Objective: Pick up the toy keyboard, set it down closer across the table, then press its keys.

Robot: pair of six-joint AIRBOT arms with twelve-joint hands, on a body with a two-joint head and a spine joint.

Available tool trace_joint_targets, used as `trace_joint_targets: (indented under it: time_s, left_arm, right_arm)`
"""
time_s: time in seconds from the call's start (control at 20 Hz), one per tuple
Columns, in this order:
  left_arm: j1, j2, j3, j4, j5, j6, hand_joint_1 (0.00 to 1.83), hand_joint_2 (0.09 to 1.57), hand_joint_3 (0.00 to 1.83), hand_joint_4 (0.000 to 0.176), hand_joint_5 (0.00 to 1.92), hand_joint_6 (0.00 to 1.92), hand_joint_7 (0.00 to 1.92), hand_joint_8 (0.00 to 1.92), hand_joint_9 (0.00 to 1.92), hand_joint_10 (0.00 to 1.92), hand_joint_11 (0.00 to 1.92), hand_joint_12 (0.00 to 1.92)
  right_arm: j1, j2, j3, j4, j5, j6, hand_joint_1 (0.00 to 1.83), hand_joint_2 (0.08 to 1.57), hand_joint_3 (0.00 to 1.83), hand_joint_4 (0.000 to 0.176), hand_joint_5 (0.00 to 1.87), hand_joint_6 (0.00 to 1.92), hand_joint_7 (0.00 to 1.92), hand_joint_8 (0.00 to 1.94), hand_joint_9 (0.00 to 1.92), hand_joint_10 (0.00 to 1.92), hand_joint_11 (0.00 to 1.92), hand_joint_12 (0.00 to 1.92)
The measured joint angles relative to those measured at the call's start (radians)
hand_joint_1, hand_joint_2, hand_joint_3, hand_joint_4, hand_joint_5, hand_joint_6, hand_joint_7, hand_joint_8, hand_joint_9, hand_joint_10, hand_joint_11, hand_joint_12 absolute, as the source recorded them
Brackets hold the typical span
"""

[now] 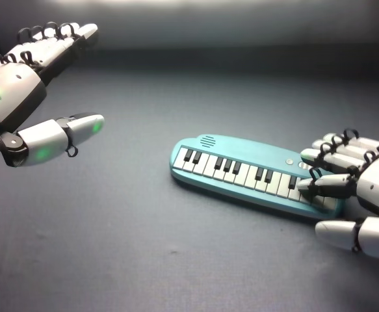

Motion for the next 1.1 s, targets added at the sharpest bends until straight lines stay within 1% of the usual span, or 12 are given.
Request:
trace_joint_targets:
  time_s: [0.1, 0.25, 0.3, 0.4, 0.6, 0.7, 0.8, 0.85, 0.9, 0.95, 1.0, 1.1]
  left_arm:
    - [0.0, 0.0, 0.0, 0.011, -0.005, 0.0, 0.52, 1.31, 0.0, 0.068, 0.01, 0.0, 0.0, 0.0, 0.0, 0.0, 0.0, 0.0]
    - [0.0, 0.0, 0.0, 0.004, -0.007, 0.0, 0.53, 1.31, 0.01, 0.062, 0.01, 0.0, 0.0, 0.0, 0.0, 0.0, 0.0, 0.0]
    - [0.0, 0.001, 0.0, 0.004, -0.008, 0.0, 0.54, 1.31, 0.0, 0.056, 0.01, 0.0, 0.0, 0.0, 0.0, 0.0, 0.0, 0.0]
    - [0.0, 0.002, -0.005, 0.0, -0.02, 0.0, 0.56, 1.31, 0.0, 0.066, 0.0, 0.0, 0.0, 0.0, 0.0, 0.0, 0.0, 0.0]
    - [0.023, 0.014, -0.02, 0.007, -0.049, 0.0, 0.69, 1.31, 0.0, 0.062, 0.0, 0.0, 0.0, 0.0, 0.0, 0.0, 0.0, 0.0]
    - [0.032, 0.025, -0.036, -0.005, -0.083, 0.0, 0.68, 1.32, 0.0, 0.07, 0.0, 0.0, 0.0, 0.0, 0.0, 0.0, 0.0, 0.0]
    - [0.041, 0.035, -0.051, -0.008, -0.134, 0.0, 0.59, 1.35, 0.01, 0.099, 0.0, 0.0, 0.0, 0.0, 0.0, 0.0, 0.0, 0.0]
    - [0.049, 0.038, -0.055, -0.009, -0.161, -0.001, 0.53, 1.36, 0.02, 0.073, 0.0, 0.0, 0.0, 0.0, 0.0, 0.0, 0.0, 0.0]
    - [0.055, 0.048, -0.068, -0.008, -0.19, 0.0, 0.4, 1.36, 0.02, 0.096, 0.0, 0.0, 0.0, 0.0, 0.0, 0.0, 0.0, 0.0]
    - [0.064, 0.054, -0.076, -0.011, -0.223, 0.0, 0.32, 1.37, 0.01, 0.089, 0.0, 0.0, 0.0, 0.0, 0.0, 0.0, 0.0, 0.0]
    - [0.07, 0.059, -0.083, -0.019, -0.247, 0.001, 0.27, 1.35, 0.01, 0.137, 0.0, 0.0, 0.0, 0.0, 0.0, 0.0, 0.0, 0.0]
    - [0.09, 0.079, -0.11, -0.039, -0.323, 0.013, 0.2, 1.38, 0.01, 0.101, 0.0, 0.0, 0.0, 0.0, 0.0, 0.0, 0.0, 0.0]
  right_arm:
    - [-0.003, 0.0, 0.0, 0.003, 0.014, 0.0, 0.0, 1.32, 0.0, 0.0, 0.69, 0.01, 0.14, 0.01, 0.0, 0.0, 0.0, 0.0]
    - [-0.01, 0.006, -0.003, 0.002, 0.005, -0.002, 0.0, 1.36, 0.01, 0.027, 0.04, 0.0, 0.01, 0.0, 0.0, 0.0, 0.0, 0.0]
    - [-0.014, 0.013, -0.012, 0.014, -0.003, -0.003, 0.0, 1.38, 0.02, 0.0, 0.01, 0.0, 0.0, 0.0, 0.0, 0.0, 0.0, 0.0]
    - [-0.018, 0.053, -0.045, 0.021, 0.029, -0.004, 0.0, 1.39, 0.02, 0.014, 0.0, 0.0, 0.0, 0.0, 0.0, 0.0, 0.0, 0.0]
    - [-0.052, 0.124, -0.101, 0.029, 0.199, -0.002, 0.0, 1.35, 0.0, 0.146, 0.0, 0.0, 0.0, 0.0, 0.0, 0.0, 0.0, 0.0]
    - [-0.105, 0.166, -0.13, 0.043, 0.297, 0.024, 0.0, 1.34, 0.0, 0.171, 0.0, 0.0, 0.0, 0.0, 0.0, 0.0, 0.0, 0.0]
    - [-0.163, 0.204, -0.153, 0.074, 0.425, 0.057, 0.0, 1.33, 0.0, 0.176, 0.0, 0.0, 0.0, 0.0, 0.0, 0.0, 0.0, 0.0]
    - [-0.19, 0.216, -0.158, 0.088, 0.48, 0.06, 0.0, 1.33, 0.0, 0.169, 0.0, 0.0, 0.0, 0.0, 0.0, 0.0, 0.0, 0.0]
    - [-0.231, 0.236, -0.169, 0.111, 0.558, 0.071, 0.0, 1.38, 0.01, 0.134, 0.0, 0.0, 0.0, 0.0, 0.0, 0.0, 0.0, 0.0]
    - [-0.263, 0.25, -0.179, 0.13, 0.614, 0.074, 0.0, 1.38, 0.01, 0.13, 0.0, 0.0, 0.0, 0.0, 0.0, 0.0, 0.0, 0.0]
    - [-0.28, 0.259, -0.188, 0.142, 0.65, 0.074, 0.0, 1.39, 0.01, 0.134, 0.0, 0.0, 0.0, 0.0, 0.0, 0.0, 0.0, 0.0]
    - [-0.294, 0.273, -0.201, 0.152, 0.744, 0.076, 0.07, 1.35, 0.0, 0.097, 0.0, 0.0, 0.0, 0.0, 0.0, 0.0, 0.0, 0.0]
